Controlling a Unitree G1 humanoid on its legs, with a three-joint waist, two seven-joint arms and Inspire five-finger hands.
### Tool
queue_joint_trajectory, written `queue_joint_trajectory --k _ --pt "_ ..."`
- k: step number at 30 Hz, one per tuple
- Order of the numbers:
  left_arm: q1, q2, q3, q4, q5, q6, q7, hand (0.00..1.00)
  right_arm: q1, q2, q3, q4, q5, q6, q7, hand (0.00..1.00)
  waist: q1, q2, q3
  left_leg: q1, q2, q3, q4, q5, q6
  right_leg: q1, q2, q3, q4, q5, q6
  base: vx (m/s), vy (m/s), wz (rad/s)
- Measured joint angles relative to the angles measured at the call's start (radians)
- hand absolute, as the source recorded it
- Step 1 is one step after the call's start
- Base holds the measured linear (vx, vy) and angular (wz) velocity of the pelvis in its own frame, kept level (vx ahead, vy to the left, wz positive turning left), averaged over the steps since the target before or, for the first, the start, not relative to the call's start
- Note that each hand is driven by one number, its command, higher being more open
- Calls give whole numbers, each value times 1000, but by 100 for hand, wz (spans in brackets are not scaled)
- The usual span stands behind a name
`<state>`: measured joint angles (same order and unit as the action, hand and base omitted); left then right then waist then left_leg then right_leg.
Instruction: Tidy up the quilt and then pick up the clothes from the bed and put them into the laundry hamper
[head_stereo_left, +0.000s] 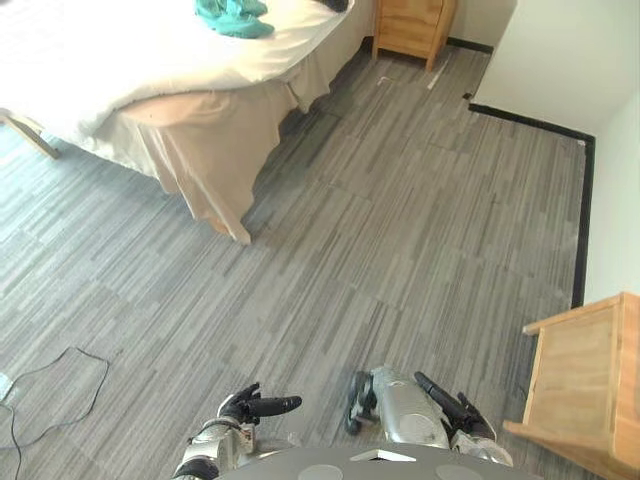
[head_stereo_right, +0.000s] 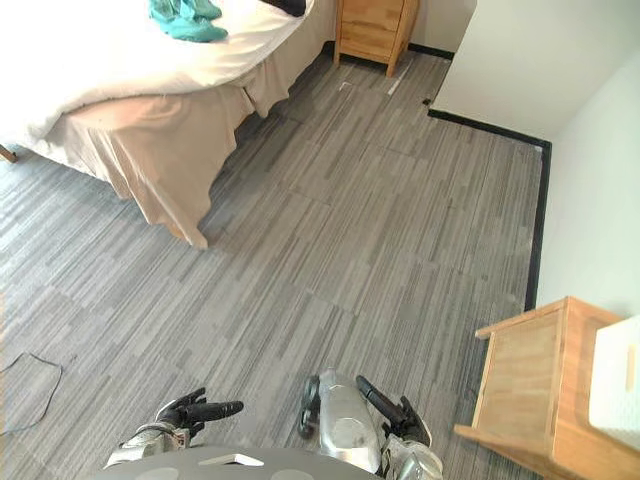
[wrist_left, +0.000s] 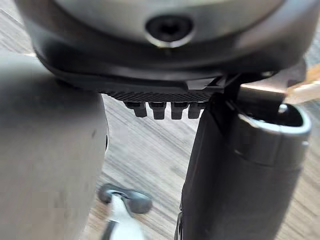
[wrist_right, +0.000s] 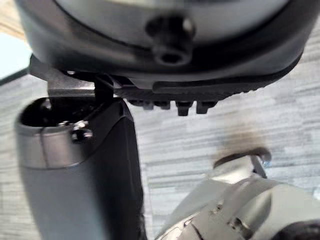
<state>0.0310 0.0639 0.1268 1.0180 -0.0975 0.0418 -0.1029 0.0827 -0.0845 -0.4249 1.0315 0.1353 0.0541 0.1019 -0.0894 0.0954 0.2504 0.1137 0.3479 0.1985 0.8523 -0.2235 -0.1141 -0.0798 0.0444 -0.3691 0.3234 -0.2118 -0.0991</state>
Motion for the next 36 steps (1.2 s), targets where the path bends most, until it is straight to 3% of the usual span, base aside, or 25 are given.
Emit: queue_joint_trajectory --k 1,2,4,6,8,10,11,12,13,14,15,17,19,20,22,23,24,26,28,30,31,32,33,34,36 --pt "7 -17 10 -32 -27 -19 0 100 -18 -30 51 45 -13 -5 5 100 29 -18 11 -59 -95 4 22 -71 20 84 27 33 -119 43 -2 364 -206 -50" --pt "10 -30 12 -64 -59 -24 0 100 -26 -39 79 47 -12 -21 21 100 59 -12 10 -153 -165 11 20 -117 43 144 51 60 -203 59 -2 406 -214 -57" --pt "9 -50 53 -111 -91 -23 6 100 -31 -33 91 2 -10 -56 46 100 77 -7 21 -303 -199 61 5 -130 61 217 77 80 -253 47 4 417 -123 -54" --pt "10 -55 81 -134 -109 -14 32 100 -19 -23 131 -22 -9 -98 67 100 96 -36 49 -372 -198 185 -76 -116 77 328 71 97 -262 17 17 422 -81 -51" --pt "17 -45 98 -140 -129 11 41 100 10 -14 185 -52 -4 -138 86 100 118 -63 49 -405 -197 332 -203 -48 95 418 53 91 -283 -39 25 422 -64 -30" --pt "17 -40 99 -149 -127 36 49 100 18 3 207 -68 13 -168 97 100 124 -71 34 -422 -211 508 -348 22 155 495 45 63 -313 -96 72 705 -22 -2" --pt "21 -38 96 -152 -126 53 50 100 21 13 202 -66 33 -168 97 100 139 -80 2 -416 -249 574 -428 35 204 506 33 36 -299 -113 99 861 20 8" --pt "27 -49 98 -141 -131 75 48 100 18 25 195 -63 33 -158 92 100 142 -74 -19 -390 -288 556 -518 86 320 500 22 17 -223 -136 141 781 25 21" --pt "21 -38 99 -131 -126 85 45 100 11 40 179 -55 33 -150 87 100 139 -84 -27 -378 -317 541 -532 132 384 494 1 6 -163 -156 171 800 51 51" --pt "12 -16 94 -117 -125 101 47 100 -10 64 144 -20 31 -124 79 100 131 -119 -38 -354 -361 513 -530 91 390 449 -56 -6 22 -164 222 626 72 58" --pt "11 -12 95 -112 -122 108 50 100 -24 71 128 -7 29 -106 73 100 127 -125 -37 -337 -369 492 -519 81 378 413 -87 0 147 -150 246 741 133 81" --pt "10 2 99 -69 -115 127 50 100 -26 83 42 3 28 -59 54 100 100 -123 -33 -208 -378 393 -496 8 337 276 -122 74 555 -112 277 702 136 93" --pt "8 5 102 -55 -106 136 51 100 -14 84 27 -6 27 -45 40 100 96 -121 -30 -121 -389 344 -530 5 322 217 -154 96 663 -111 276 689 21 85" --pt "6 -2 104 -36 -88 138 55 100 20 83 2 -57 30 -36 40 100 87 -108 -33 0 -393 262 -597 -5 288 77 -208 132 714 -118 262 682 -45 106" --pt "-9 -4 104 -26 -87 139 55 100 53 91 -13 -82 30 -39 46 100 82 -118 -44 56 -394 180 -634 -19 263 -30 -238 171 608 -126 245 533 -121 153" --pt "-28 -12 105 -19 -94 137 62 100 87 100 -41 -81 30 -28 49 100 83 -119 -45 93 -384 90 -657 -27 240 -79 -253 204 402 -115 231 524 -179 177" --pt "-30 -16 106 -17 -97 135 65 100 100 102 -52 -81 33 -19 51 100 81 -117 -45 111 -379 55 -667 -31 232 -83 -253 221 301 -87 216 631 -246 189" --pt "-27 -23 125 -15 -106 132 89 100 103 114 -80 -77 34 -23 68 100 75 -113 -46 178 -354 -41 -683 -64 174 -98 -244 296 4 50 197 538 -273 139" --pt "-9 -24 129 -17 -107 133 101 100 100 100 -53 -73 31 -23 72 100 72 -110 -48 211 -333 -76 -682 -93 127 -106 -222 331 -61 130 184 458 -298 101" --pt "23 -18 150 -30 -106 135 115 100 103 92 5 -74 30 -27 77 100 65 -133 -63 229 -312 -140 -659 -138 70 -113 -195 343 -47 229 145 644 -526 115" --pt "24 -32 153 -26 -106 134 128 100 94 71 14 -74 38 -27 81 100 60 -112 -64 238 -281 -149 -645 -164 59 -124 -180 335 28 217 216 656 -581 93" --pt "48 -58 165 -33 -128 139 140 100 89 35 45 -75 35 -38 73 100 68 -72 -78 237 -240 -134 -623 -161 45 -143 -162 297 113 133 183 606 -565 89" --pt "61 -69 166 -48 -130 134 157 100 82 22 68 -74 35 -35 69 100 62 -60 -86 213 -210 -114 -560 -145 45 -138 -165 256 170 65 170 479 -449 76" --pt "61 -71 172 -48 -131 135 160 100 82 18 70 -75 35 -30 66 100 58 -59 -87 185 -190 -104 -497 -139 48 -123 -166 231 180 39 164 439 -463 107" --pt "57 -83 222 -63 -126 132 156 100 90 7 75 -87 36 -8 50 100 55 -45 -90 44 -98 -54 -197 -96 31 -32 -157 160 148 -4 145 351 -391 108"
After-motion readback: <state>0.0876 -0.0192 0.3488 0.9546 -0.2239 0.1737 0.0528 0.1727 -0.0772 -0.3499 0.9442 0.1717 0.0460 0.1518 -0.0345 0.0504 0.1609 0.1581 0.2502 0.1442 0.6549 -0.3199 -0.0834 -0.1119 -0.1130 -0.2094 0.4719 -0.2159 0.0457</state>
